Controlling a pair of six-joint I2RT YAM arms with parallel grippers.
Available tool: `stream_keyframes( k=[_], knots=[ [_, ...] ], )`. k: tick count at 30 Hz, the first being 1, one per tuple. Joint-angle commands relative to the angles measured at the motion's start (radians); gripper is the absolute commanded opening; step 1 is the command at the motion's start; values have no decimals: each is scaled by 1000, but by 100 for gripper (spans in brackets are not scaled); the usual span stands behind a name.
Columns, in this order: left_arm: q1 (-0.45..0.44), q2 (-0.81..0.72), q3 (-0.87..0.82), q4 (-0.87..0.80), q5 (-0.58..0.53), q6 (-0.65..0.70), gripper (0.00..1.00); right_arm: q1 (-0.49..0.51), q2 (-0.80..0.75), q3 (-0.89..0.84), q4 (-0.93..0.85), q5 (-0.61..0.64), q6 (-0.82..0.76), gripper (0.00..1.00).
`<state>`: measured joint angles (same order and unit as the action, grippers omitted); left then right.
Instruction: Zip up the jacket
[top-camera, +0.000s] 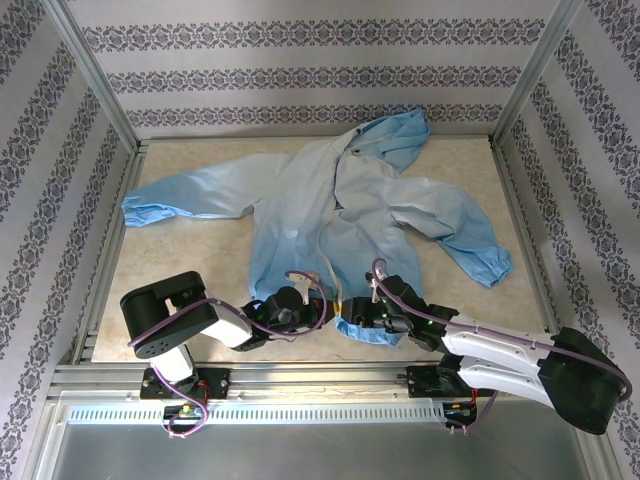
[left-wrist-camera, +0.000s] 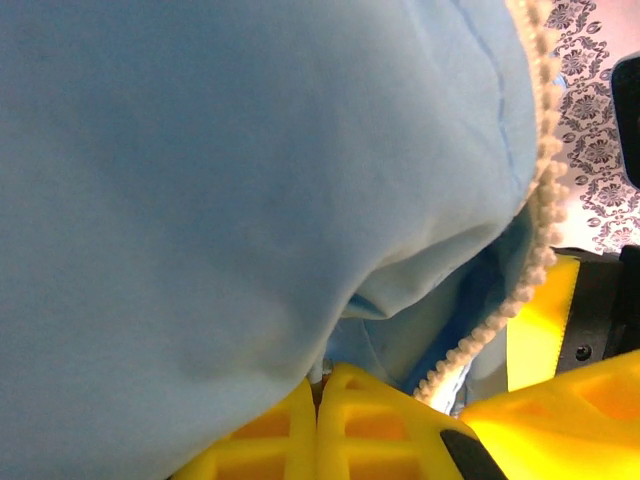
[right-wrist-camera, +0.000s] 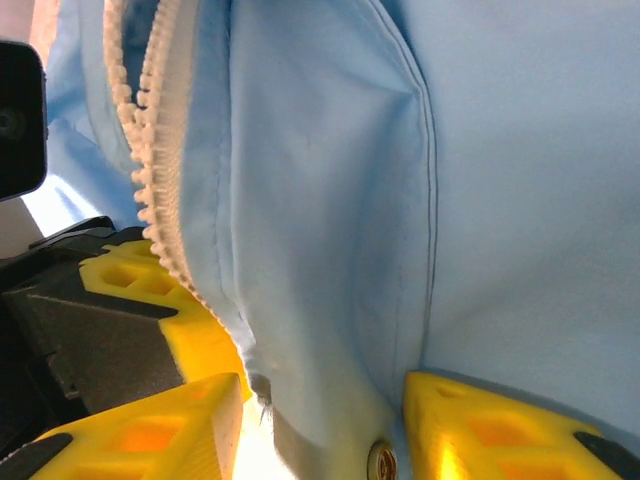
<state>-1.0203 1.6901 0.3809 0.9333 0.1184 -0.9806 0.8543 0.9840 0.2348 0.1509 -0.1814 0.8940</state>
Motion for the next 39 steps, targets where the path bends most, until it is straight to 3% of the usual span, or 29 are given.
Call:
stream_keyframes(
  k=[1, 10, 14, 17, 20, 26, 30, 34, 39],
  knots=[
    [-15, 8, 19, 68, -17, -20, 0, 13, -24, -21, 31, -23, 15, 48],
    [-15, 2, 21, 65, -16, -19, 0, 17, 43, -13, 65, -44, 7, 45],
    [-15, -10, 19, 59, -15, -15, 0, 18, 68, 8, 69, -47, -3, 31],
    [-15, -40, 8, 46, -20, -6, 0, 17, 61, 24, 60, -45, -15, 11],
    [-11, -101, -7, -6, -28, 13, 0, 17, 36, 41, 35, -46, -28, 0],
    [19, -299, -40, -187, -37, 61, 0, 8, -20, 75, -13, -57, -59, 0],
    [58, -502, -40, -390, -37, 116, 0, -7, -17, 136, -32, -100, -102, 0],
    [111, -733, -15, -623, -37, 178, 0, -24, 29, 226, -33, -184, -166, 0],
    [169, -951, 11, -793, -19, 231, 0, -42, 102, 347, -14, -320, -251, 0]
  ],
)
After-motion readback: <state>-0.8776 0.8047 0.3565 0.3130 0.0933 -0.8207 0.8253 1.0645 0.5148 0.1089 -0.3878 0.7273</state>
